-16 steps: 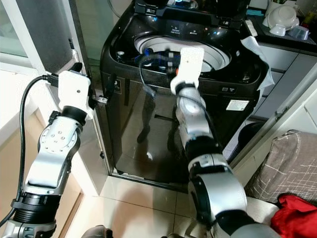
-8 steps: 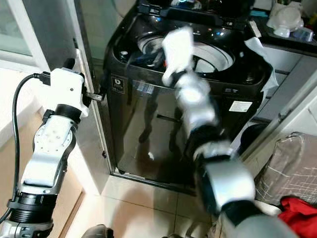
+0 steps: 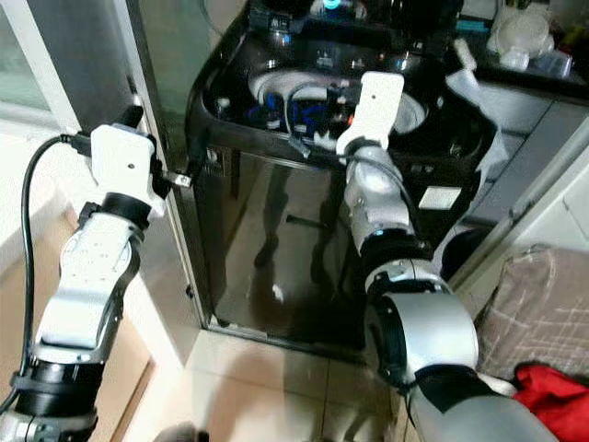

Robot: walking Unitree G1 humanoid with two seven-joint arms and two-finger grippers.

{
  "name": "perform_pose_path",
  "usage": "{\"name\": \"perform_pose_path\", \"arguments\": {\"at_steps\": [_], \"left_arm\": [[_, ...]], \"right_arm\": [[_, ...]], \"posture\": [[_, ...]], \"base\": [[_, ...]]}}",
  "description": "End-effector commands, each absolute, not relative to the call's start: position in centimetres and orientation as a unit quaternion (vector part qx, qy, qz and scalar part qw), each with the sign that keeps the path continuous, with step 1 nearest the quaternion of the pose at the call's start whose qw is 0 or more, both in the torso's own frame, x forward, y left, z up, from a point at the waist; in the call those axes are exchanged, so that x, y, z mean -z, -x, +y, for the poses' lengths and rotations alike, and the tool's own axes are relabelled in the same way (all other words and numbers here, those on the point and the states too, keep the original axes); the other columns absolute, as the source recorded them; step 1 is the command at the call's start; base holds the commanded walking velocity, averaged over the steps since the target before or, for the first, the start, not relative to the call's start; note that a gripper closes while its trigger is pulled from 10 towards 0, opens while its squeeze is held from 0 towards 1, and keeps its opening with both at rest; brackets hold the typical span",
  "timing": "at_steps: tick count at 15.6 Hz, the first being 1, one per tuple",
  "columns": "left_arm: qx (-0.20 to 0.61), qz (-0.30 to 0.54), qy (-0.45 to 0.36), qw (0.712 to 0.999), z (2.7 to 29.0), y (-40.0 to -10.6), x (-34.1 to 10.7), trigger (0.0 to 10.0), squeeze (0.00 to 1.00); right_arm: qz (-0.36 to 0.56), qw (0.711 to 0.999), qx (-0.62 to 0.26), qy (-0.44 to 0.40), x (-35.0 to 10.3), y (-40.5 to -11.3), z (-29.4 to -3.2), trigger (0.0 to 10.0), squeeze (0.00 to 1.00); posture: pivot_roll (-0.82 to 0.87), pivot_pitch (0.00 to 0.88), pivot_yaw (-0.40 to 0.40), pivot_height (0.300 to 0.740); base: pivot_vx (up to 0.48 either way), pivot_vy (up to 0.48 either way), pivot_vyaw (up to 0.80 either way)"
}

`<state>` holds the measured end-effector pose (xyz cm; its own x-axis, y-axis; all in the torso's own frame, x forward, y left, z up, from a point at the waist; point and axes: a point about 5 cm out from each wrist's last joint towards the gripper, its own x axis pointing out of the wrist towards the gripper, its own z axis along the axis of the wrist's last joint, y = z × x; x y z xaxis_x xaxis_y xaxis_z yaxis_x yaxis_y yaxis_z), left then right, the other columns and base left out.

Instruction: Clothes washing

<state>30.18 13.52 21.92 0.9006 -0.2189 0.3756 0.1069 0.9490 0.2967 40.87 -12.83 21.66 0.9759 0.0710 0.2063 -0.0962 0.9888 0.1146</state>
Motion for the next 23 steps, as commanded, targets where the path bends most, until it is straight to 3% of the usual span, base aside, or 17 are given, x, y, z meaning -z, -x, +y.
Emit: {"name": "perform_pose_path", "arguments": {"at_steps": [1,6,9,11,13,17,20,23], "left_arm": [[0.099,-0.228,-0.148,0.957,12.8,-29.8,-22.6,10.0,0.00],[0.109,-0.234,-0.160,0.953,12.3,-29.3,-23.1,10.0,0.00],[0.089,-0.234,-0.165,0.954,12.5,-29.1,-23.1,10.0,0.00],[0.086,-0.233,-0.163,0.955,12.7,-29.0,-23.1,10.0,0.00],[0.084,-0.227,-0.162,0.957,12.9,-28.8,-23.0,10.0,0.00],[0.083,-0.204,-0.168,0.961,14.0,-28.1,-22.7,10.0,0.00],[0.073,-0.198,-0.181,0.961,14.9,-27.7,-22.8,10.0,0.00],[0.053,-0.197,-0.188,0.961,15.5,-27.0,-23.1,10.0,0.00]], "right_arm": [[-0.113,0.991,-0.031,-0.059,-22.4,-41.0,-13.3,10.0,0.00],[-0.126,0.990,-0.058,-0.016,-23.6,-41.3,-13.7,10.0,0.00],[-0.123,0.985,-0.123,0.017,-24.7,-41.5,-13.8,10.0,0.00],[-0.112,0.986,-0.121,0.033,-24.9,-41.7,-14.6,10.0,0.00],[-0.096,0.986,-0.130,0.026,-24.8,-41.8,-15.0,10.0,0.00],[-0.033,0.968,-0.249,0.018,-23.7,-41.7,-13.3,10.0,0.00],[-0.020,0.964,-0.265,0.008,-23.6,-41.7,-12.7,10.0,0.00],[-0.008,0.947,-0.317,-0.049,-23.9,-41.6,-12.2,10.0,0.00]], "posture": [[0.07,0.000,-0.049,0.740],[0.08,0.014,-0.066,0.740],[0.08,0.018,-0.072,0.740],[0.08,0.027,-0.075,0.740],[0.09,0.041,-0.068,0.740],[0.15,0.070,-0.052,0.740],[0.18,0.076,-0.053,0.740],[0.22,0.081,-0.104,0.740]], "base": [[0.461,0.000,0.00],[0.465,0.000,0.00],[0.000,0.000,0.00],[0.000,0.000,0.00],[0.000,0.000,0.00],[0.000,0.000,0.00],[0.000,0.000,0.00],[0.000,0.000,0.00]]}}
